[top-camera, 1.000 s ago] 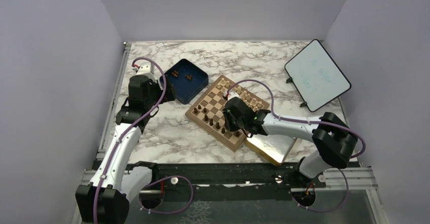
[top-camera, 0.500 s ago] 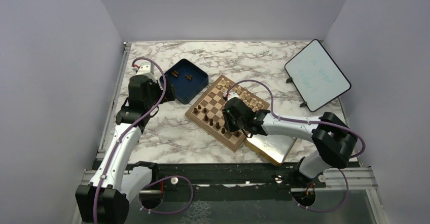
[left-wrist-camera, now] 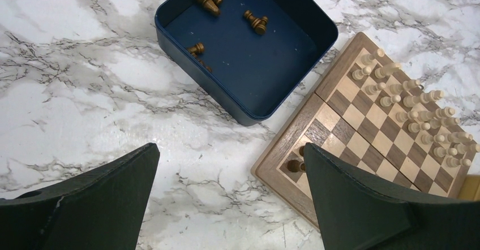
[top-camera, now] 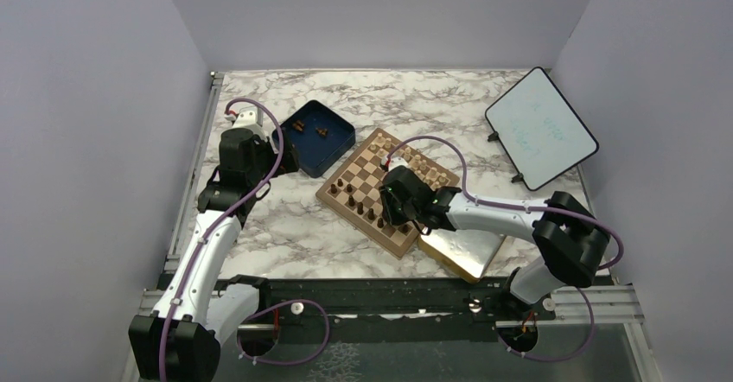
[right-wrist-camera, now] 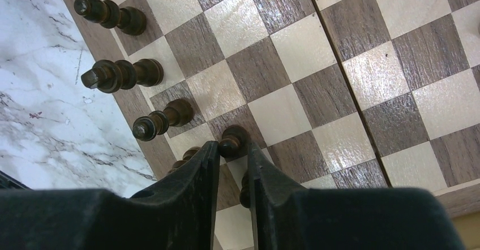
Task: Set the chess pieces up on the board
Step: Place the chess piece on the chessboard.
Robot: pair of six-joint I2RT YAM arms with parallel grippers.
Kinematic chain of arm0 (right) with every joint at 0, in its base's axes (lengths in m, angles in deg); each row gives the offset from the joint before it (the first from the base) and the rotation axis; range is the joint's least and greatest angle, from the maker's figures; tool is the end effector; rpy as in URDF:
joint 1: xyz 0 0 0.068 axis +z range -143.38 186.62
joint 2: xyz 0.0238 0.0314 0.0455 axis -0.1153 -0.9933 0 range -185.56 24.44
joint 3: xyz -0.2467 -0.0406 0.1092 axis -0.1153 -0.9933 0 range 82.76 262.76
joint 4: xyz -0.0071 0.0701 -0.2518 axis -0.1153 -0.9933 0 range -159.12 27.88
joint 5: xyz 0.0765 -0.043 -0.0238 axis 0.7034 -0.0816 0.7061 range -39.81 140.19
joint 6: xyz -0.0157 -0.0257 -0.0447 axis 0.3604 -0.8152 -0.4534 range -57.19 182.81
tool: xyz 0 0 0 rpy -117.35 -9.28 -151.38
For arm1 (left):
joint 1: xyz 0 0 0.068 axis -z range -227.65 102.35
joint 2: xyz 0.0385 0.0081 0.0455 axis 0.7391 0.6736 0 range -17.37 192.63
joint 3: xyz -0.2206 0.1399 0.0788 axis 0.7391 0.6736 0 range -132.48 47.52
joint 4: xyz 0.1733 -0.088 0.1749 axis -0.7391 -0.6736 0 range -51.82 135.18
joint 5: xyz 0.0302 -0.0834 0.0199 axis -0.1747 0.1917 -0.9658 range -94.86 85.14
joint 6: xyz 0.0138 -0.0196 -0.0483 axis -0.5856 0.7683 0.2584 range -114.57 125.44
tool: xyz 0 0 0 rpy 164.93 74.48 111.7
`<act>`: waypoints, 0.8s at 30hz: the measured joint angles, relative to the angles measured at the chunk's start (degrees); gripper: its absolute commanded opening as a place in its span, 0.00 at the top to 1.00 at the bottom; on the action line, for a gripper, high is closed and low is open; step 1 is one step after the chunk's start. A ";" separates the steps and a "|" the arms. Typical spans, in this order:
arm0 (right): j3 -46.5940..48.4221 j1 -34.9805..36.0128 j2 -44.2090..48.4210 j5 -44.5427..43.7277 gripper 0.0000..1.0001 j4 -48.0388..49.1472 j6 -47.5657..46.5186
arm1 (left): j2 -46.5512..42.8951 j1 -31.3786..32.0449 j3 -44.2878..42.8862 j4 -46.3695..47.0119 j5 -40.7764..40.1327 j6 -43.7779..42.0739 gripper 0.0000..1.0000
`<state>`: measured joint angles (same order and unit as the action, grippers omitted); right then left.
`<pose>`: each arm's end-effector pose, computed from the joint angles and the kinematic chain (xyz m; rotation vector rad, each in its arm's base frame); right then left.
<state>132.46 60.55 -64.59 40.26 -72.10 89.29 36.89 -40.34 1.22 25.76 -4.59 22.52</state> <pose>0.1899 0.2503 0.1859 -0.5065 2.4075 0.4253 0.2123 -0.0273 0.3028 -0.1725 2.0522 -0.2695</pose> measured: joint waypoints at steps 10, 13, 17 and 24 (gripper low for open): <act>1.66 0.00 1.60 -0.79 0.69 -1.57 0.09 | 0.00 0.00 0.72 0.02 -1.11 -0.02 0.01; 1.79 0.02 2.97 -1.11 0.67 -2.40 0.09 | 0.07 0.00 0.94 -0.02 -1.31 -0.07 0.01; 1.81 0.02 5.22 -1.31 0.61 -3.96 0.07 | 0.66 0.00 1.01 -0.02 -1.42 -0.20 0.01; 1.84 0.02 12.79 -1.44 0.51 -6.05 -0.28 | 6.56 0.00 -0.28 -1.97 -0.11 -0.42 0.02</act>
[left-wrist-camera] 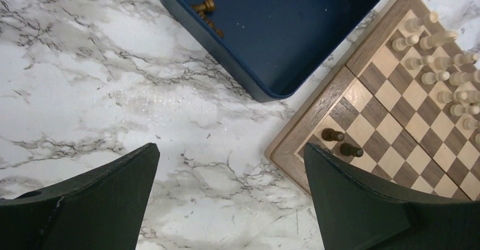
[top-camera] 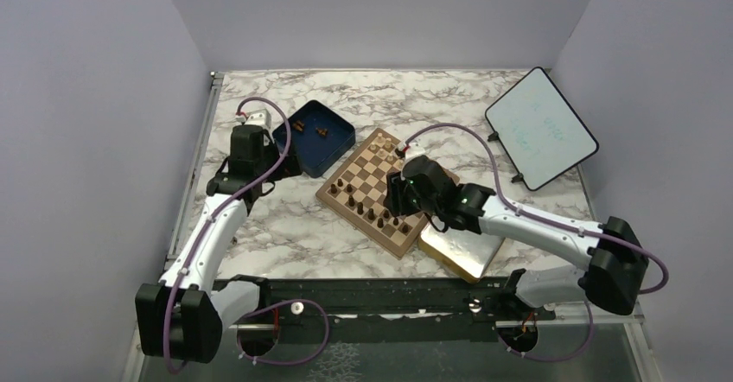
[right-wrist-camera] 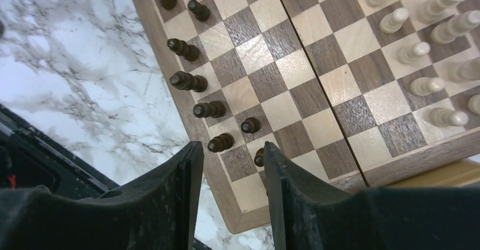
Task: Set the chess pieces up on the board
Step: Place the chess piece on the chessboard, then pick up the chess piece from the storage box.
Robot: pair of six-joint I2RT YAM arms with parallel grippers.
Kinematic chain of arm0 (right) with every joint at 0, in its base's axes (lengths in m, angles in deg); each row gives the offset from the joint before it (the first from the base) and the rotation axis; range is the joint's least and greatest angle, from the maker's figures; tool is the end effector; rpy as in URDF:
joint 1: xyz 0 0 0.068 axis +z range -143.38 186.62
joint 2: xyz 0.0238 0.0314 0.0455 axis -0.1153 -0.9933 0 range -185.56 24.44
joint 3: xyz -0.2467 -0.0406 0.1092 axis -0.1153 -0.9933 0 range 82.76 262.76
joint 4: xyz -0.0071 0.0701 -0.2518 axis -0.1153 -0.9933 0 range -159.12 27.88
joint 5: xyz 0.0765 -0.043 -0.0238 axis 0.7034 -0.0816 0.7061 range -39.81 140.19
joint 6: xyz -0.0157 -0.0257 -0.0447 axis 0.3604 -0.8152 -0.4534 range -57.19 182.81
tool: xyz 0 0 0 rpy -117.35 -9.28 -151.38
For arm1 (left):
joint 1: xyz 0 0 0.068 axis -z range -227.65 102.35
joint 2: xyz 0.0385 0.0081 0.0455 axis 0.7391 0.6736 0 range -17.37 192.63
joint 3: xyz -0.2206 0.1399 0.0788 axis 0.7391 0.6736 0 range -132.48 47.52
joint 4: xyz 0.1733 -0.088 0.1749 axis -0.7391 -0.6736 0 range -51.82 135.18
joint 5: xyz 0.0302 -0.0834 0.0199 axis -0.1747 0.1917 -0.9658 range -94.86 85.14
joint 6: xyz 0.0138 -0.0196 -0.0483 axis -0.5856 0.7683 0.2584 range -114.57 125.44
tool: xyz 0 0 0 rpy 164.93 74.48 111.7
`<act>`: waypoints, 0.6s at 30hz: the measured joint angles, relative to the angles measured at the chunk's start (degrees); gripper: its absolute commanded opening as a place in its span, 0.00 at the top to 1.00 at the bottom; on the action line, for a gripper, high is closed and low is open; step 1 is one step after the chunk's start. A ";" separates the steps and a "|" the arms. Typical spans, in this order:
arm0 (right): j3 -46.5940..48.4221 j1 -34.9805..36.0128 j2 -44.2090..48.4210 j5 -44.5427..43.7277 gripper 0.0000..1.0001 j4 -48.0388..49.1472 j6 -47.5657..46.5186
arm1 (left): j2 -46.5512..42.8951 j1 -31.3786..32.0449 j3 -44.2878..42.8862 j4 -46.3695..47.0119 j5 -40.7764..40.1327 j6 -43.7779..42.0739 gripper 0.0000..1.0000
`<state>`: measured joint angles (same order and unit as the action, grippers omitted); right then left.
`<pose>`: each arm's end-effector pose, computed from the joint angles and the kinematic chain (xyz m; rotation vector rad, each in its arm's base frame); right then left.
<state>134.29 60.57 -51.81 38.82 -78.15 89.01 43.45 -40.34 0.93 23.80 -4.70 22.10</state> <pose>0.1747 0.2282 0.2509 -0.4526 2.2729 0.5066 0.2307 -0.0296 0.2780 -0.1780 2.1952 -0.2381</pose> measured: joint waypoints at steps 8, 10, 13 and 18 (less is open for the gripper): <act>-1.55 0.00 11.28 -0.07 0.52 1.01 -1.38 | 9.84 0.00 -9.11 -5.62 -0.22 -0.46 0.16; -2.38 0.00 13.42 -0.09 0.52 1.18 -1.75 | 14.38 0.00 -13.51 -7.02 0.00 -0.87 0.16; -3.45 0.00 15.56 -0.09 0.52 1.38 -2.27 | 21.90 0.00 -20.55 -8.63 0.66 -0.48 0.20; -5.46 0.00 18.60 -0.13 0.53 1.53 -2.97 | 31.36 0.00 -30.99 -10.27 0.46 2.38 0.36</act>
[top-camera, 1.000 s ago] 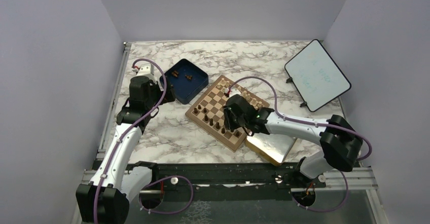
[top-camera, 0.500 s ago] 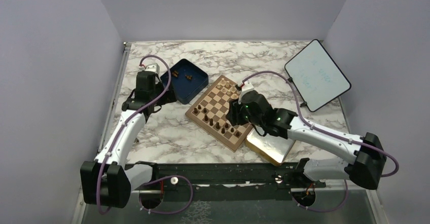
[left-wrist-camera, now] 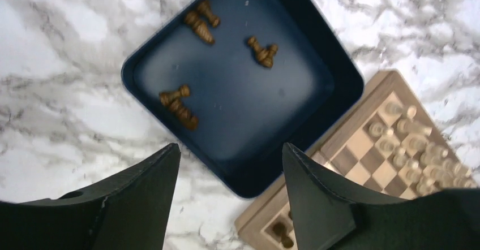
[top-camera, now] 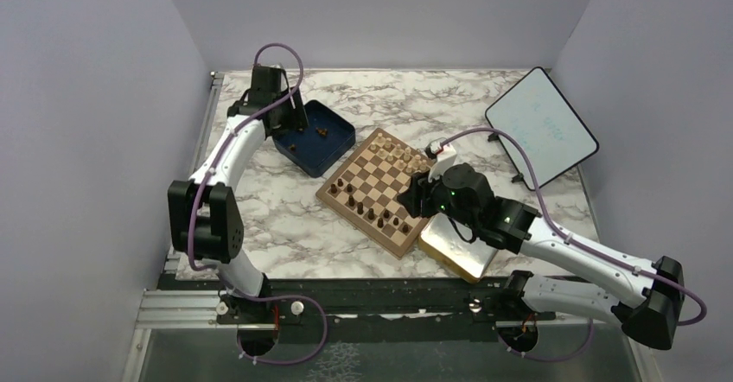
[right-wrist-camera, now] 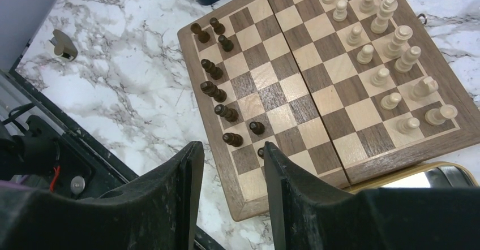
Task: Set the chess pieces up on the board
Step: Pick up the chess piece from the storage box.
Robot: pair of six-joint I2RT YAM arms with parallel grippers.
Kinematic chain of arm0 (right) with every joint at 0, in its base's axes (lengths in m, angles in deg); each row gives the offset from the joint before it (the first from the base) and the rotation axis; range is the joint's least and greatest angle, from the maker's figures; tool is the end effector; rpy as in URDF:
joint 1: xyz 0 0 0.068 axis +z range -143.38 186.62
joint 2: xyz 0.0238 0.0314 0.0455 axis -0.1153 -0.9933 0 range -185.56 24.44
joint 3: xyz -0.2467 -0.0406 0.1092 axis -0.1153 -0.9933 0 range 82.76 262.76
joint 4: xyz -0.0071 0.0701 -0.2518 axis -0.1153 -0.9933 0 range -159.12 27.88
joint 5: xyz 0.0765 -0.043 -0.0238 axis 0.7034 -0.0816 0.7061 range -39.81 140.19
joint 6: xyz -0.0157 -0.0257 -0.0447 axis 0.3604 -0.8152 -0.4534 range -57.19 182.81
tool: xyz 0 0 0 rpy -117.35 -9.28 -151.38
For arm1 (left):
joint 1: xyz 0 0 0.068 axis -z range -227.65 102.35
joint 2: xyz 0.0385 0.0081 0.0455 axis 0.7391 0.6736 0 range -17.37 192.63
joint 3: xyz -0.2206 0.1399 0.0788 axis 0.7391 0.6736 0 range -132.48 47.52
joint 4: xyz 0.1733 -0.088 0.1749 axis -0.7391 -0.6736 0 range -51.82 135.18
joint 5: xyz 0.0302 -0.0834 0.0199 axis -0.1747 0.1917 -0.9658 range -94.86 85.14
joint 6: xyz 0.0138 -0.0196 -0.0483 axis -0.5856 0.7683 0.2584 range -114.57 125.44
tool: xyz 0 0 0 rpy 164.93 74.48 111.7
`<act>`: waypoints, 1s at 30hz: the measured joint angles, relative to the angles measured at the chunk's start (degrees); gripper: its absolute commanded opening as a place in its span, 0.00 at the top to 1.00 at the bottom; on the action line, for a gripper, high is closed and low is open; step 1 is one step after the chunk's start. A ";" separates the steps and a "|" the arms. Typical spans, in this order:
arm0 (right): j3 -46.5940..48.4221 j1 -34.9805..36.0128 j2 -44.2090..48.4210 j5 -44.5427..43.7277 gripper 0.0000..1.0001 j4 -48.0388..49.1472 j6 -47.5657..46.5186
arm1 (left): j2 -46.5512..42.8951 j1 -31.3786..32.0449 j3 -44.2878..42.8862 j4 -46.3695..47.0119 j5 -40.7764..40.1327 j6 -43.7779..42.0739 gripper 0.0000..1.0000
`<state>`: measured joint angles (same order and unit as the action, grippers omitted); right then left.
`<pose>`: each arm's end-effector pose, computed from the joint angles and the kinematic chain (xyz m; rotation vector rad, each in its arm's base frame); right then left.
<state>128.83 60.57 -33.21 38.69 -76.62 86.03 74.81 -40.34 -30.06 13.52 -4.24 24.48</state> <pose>0.1402 0.1806 0.2983 -0.4238 2.0340 0.6435 0.3550 -0.0459 0.2944 -0.2392 2.3786 -0.2314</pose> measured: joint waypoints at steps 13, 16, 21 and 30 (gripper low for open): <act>-1.46 0.00 2.29 -1.36 0.53 0.35 -1.33 | 22.23 0.07 -17.44 0.61 -0.52 15.78 0.43; -1.46 0.00 2.29 -1.75 0.53 0.35 -1.68 | 24.22 0.20 -17.44 0.68 -0.52 18.21 0.49; -1.46 0.00 2.23 -1.97 0.53 0.59 -1.79 | 25.51 0.48 -17.44 0.85 -0.52 21.62 0.51; -1.46 0.00 1.79 -1.95 0.53 0.96 -1.60 | 27.80 2.54 -17.44 2.80 -0.68 26.47 0.53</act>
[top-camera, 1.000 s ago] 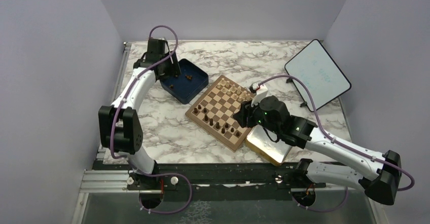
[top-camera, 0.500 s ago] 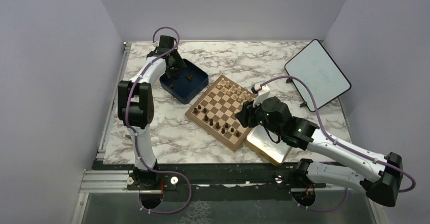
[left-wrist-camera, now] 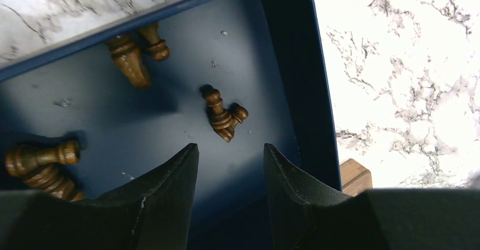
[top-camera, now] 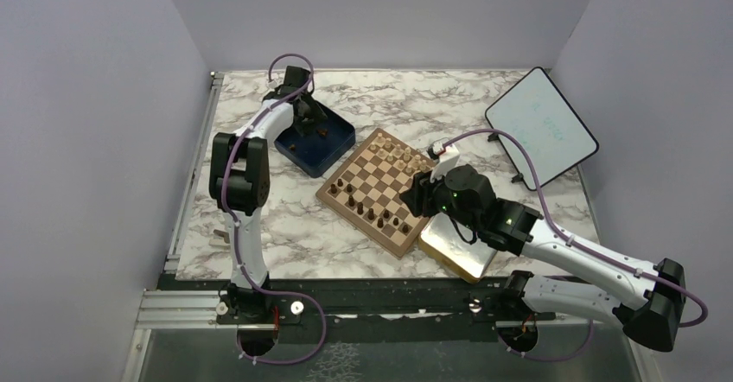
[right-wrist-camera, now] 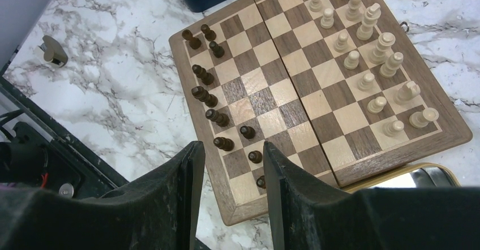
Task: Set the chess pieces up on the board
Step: Pick up the chess piece from the storage box.
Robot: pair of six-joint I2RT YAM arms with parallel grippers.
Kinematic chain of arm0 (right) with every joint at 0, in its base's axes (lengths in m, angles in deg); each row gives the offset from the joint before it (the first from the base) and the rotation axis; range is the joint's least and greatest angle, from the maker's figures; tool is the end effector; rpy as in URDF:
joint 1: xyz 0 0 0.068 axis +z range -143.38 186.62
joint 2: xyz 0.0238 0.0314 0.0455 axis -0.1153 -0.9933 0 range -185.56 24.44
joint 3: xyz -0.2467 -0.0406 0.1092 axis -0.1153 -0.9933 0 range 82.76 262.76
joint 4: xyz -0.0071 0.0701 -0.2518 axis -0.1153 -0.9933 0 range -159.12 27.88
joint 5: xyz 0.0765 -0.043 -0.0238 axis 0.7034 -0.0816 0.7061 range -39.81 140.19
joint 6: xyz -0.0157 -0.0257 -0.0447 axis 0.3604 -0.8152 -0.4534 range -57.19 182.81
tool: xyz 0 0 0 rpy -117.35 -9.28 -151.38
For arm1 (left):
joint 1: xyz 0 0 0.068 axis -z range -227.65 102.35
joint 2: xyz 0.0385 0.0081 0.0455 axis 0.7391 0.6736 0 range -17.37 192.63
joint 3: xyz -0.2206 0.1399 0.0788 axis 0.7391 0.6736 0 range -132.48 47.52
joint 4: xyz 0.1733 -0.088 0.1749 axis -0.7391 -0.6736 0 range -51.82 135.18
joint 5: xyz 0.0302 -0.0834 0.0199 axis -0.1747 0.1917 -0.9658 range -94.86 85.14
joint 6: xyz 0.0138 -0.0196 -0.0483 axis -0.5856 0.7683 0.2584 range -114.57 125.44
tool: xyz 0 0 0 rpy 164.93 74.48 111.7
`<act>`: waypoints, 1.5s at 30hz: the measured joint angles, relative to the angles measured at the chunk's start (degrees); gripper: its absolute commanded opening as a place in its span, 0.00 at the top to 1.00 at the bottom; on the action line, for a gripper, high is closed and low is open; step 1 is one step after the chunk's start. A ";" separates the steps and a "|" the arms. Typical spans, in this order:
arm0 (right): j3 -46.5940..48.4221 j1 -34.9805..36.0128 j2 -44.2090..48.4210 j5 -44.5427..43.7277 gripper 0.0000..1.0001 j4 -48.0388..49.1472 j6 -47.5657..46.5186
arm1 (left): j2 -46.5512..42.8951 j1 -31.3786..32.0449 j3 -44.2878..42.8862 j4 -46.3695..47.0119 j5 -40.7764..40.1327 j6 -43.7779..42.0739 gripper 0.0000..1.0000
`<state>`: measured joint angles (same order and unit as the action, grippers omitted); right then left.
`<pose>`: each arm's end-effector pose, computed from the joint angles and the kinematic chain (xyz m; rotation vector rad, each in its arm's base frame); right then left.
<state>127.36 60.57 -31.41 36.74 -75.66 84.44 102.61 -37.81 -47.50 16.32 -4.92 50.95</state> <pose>0.1375 0.1749 0.2975 -0.4196 2.0004 0.6088 0.4572 -0.0792 0.2047 -0.7830 2.4320 -0.3865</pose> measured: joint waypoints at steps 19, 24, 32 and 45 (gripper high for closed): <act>0.00 0.00 2.67 -0.48 0.53 -0.09 0.87 | 3.30 1.49 0.00 0.44 -2.62 2.23 0.58; 0.00 0.00 3.54 -1.05 0.53 -0.52 0.81 | 4.44 1.46 -0.55 0.44 -3.93 1.46 0.61; 0.00 0.00 3.63 -1.11 0.53 -1.38 0.85 | 5.38 1.38 -1.38 1.01 -4.52 0.42 0.71; 0.00 0.00 3.02 -1.33 0.53 -1.60 0.85 | 5.51 1.42 -1.68 0.90 -5.55 -1.25 0.68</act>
<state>127.36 60.57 -28.40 35.41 -77.26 85.29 108.12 -36.39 -49.19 17.22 -10.47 49.71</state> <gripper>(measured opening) 0.471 0.315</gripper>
